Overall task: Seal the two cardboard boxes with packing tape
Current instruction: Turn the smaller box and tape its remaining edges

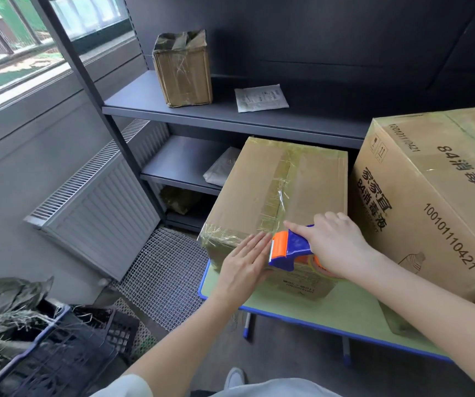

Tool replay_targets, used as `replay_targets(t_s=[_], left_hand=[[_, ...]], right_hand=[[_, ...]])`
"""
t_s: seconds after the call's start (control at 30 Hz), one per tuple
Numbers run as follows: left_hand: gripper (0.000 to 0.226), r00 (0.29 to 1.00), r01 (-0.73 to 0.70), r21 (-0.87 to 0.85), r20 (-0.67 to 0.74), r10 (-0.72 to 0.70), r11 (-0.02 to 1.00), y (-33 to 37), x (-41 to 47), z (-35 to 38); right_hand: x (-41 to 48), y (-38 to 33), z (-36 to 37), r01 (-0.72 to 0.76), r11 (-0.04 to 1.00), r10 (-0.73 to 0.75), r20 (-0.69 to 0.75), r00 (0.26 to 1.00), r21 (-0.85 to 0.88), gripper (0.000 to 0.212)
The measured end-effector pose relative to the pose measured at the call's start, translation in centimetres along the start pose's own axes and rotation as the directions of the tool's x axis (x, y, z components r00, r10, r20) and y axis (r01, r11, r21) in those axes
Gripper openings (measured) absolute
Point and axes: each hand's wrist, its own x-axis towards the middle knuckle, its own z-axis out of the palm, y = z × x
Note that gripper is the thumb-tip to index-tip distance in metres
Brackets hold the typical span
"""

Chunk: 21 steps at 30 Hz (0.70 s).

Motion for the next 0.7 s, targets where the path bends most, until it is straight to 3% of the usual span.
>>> replay_targets(t_s=[0.17, 0.47, 0.7], left_hand=[[0.030, 0.999, -0.013, -0.012, -0.051, 0.012, 1.000, -0.9, -0.1, 0.4], [0.046, 1.000, 0.008, -0.054, -0.023, -0.009, 0.999, -5.2, -1.1, -0.8], [0.044, 0.999, 0.024, -0.083, -0.039, -0.028, 0.996, -5.4, -0.9, -1.1]], right_hand=[[0.1, -0.1, -0.1, -0.023, 0.999, 0.023, -0.006, 1.000, 0.029, 0.065], [2.4, -3.7, -0.9, -0.047, 0.995, 0.046, 0.012, 0.999, 0.083, 0.060], [-1.3, 0.5, 0.2, -0.092, 0.977, 0.088, 0.027, 0.996, 0.192, 0.060]])
